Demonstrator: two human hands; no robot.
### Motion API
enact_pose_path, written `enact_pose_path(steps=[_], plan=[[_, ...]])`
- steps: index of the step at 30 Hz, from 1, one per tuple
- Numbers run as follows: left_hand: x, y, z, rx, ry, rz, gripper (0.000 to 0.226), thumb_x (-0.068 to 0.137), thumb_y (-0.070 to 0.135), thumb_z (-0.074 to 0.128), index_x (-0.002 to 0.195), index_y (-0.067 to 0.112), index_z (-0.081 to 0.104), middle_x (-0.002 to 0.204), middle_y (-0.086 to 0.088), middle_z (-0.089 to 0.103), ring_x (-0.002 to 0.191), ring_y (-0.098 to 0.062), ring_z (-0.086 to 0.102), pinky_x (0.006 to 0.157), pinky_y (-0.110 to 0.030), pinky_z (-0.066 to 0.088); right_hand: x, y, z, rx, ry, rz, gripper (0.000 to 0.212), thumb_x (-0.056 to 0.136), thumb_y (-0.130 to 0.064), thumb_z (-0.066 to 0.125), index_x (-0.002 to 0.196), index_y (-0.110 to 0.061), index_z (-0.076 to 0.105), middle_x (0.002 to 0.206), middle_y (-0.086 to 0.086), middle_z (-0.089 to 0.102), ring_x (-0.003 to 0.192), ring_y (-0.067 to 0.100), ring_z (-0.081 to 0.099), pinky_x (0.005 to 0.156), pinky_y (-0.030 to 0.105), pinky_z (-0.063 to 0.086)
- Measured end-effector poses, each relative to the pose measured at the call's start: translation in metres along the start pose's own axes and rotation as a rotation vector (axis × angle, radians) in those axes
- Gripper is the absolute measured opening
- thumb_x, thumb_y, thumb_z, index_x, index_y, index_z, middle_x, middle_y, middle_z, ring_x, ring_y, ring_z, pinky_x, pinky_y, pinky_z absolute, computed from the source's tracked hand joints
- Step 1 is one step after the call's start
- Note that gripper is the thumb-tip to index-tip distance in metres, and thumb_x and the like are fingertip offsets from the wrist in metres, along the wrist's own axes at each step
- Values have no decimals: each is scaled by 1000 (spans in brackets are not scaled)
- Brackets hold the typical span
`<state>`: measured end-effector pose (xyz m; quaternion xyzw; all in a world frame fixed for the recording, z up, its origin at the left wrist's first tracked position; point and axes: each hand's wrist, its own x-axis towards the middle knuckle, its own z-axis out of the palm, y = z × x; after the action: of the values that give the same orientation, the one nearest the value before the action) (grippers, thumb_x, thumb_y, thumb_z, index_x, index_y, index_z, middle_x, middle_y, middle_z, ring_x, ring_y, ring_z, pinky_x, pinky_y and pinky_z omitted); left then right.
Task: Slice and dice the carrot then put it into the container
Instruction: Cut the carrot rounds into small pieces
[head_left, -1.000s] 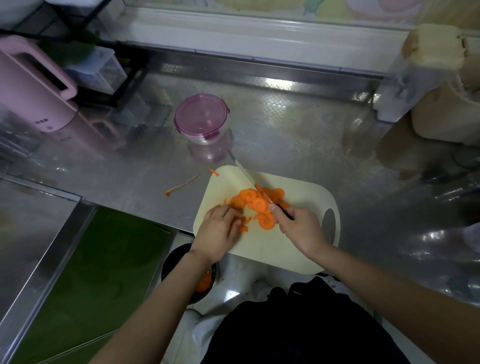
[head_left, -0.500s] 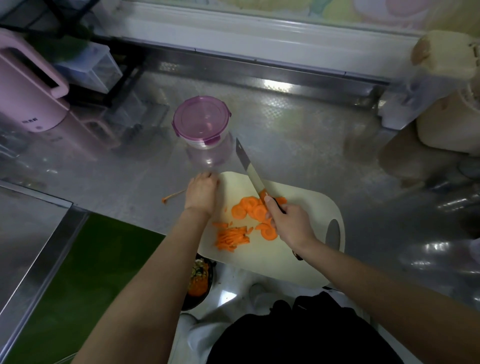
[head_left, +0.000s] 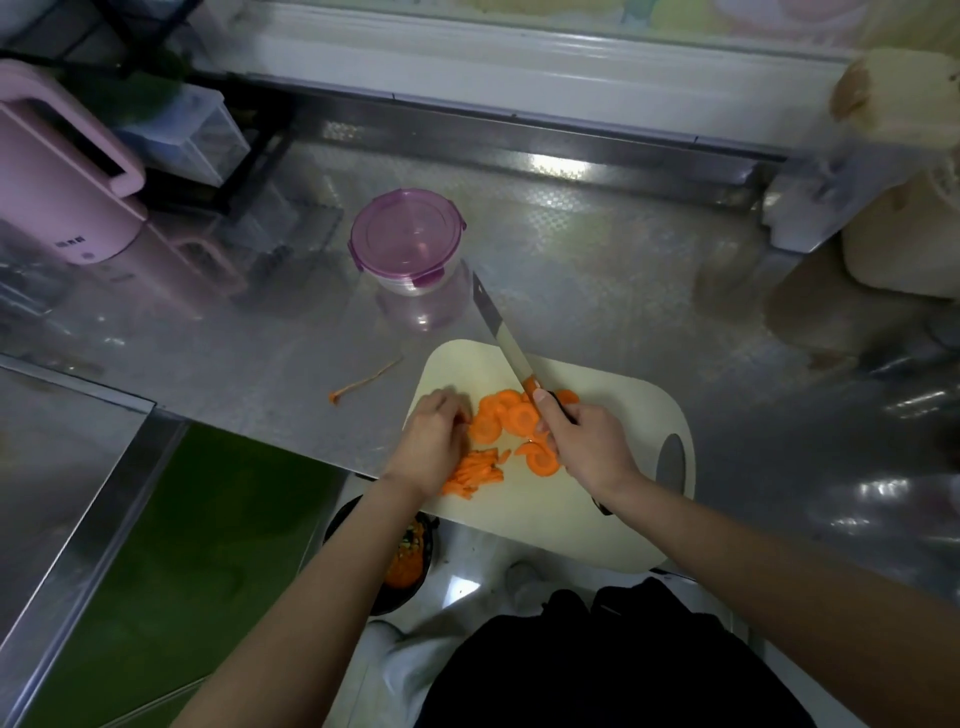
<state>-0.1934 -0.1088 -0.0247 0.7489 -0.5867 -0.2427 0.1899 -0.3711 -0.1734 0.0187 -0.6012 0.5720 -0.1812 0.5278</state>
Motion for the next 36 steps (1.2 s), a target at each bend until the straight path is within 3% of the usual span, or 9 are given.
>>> enact_pose_path(steps=[3, 5, 8, 11, 16, 20, 24, 31, 36], plan=[[-18, 0, 1, 15, -32, 23, 9, 87, -1, 53, 88, 5, 60, 98, -9, 53, 94, -25, 48, 89, -41, 42, -4, 2, -2, -4, -10, -9, 46, 93, -46, 50, 58, -18, 60, 53, -4, 57, 53, 9, 54, 56, 23, 43], [-29, 3, -1, 27, -18, 27, 14, 95, 11, 47, 97, 8, 61, 105, -7, 52, 99, -23, 47, 94, -38, 39, -6, 4, -3, 3, -16, -23, 46, 93, -46, 51, 58, -19, 61, 52, -6, 56, 52, 9, 54, 57, 24, 42], [-42, 6, -3, 109, -47, 10, 44, 96, 46, 35, 125, 18, 51, 126, 0, 47, 120, -18, 39, 106, -26, 21, -10, 8, -4, -13, -24, -57, 46, 93, -47, 50, 57, -20, 61, 50, -7, 55, 53, 12, 53, 60, 28, 43], [-49, 14, 4, 182, -49, -6, 72, 82, 66, 19, 128, 19, 49, 133, 1, 45, 126, -18, 34, 106, -22, 12, -16, 11, -6, -47, -31, -90, 46, 93, -46, 51, 55, -22, 58, 45, -9, 51, 51, 8, 50, 60, 26, 40], [-34, 33, 19, 147, 9, -69, 62, 87, 54, 22, 117, 13, 58, 118, -4, 53, 116, -23, 43, 100, -26, 21, -24, 16, -7, -39, -40, -70, 43, 93, -44, 52, 57, -21, 59, 39, -17, 50, 49, 5, 47, 62, 25, 38], [-29, 41, 24, 82, -27, 1, 41, 96, 36, 38, 126, 12, 53, 126, -4, 52, 121, -22, 42, 101, -26, 22, -25, 19, -9, -37, -24, -66, 43, 93, -44, 52, 57, -22, 60, 39, -16, 50, 50, 7, 48, 63, 26, 39], [-40, 38, 22, 190, 128, -65, 28, 91, 34, 50, 111, 14, 54, 112, -4, 52, 105, -24, 45, 89, -30, 26, -27, 23, -14, -29, -16, -66, 46, 92, -45, 52, 58, -17, 61, 39, -12, 49, 48, 8, 47, 60, 26, 37], [-38, 34, 24, 260, 65, -68, 32, 96, 31, 41, 118, 12, 56, 122, -4, 52, 113, -23, 44, 98, -32, 28, -30, 27, -11, -46, -8, -60, 52, 92, -46, 52, 65, -4, 65, 43, -6, 48, 49, 13, 48, 60, 28, 40], [-34, 39, 21, 163, -17, -29, 50, 90, 39, 31, 123, 12, 56, 122, -3, 54, 117, -23, 47, 100, -31, 29, -31, 26, -9, -63, -10, -70, 53, 92, -47, 52, 66, -3, 65, 47, -4, 50, 51, 15, 48, 62, 32, 42]])
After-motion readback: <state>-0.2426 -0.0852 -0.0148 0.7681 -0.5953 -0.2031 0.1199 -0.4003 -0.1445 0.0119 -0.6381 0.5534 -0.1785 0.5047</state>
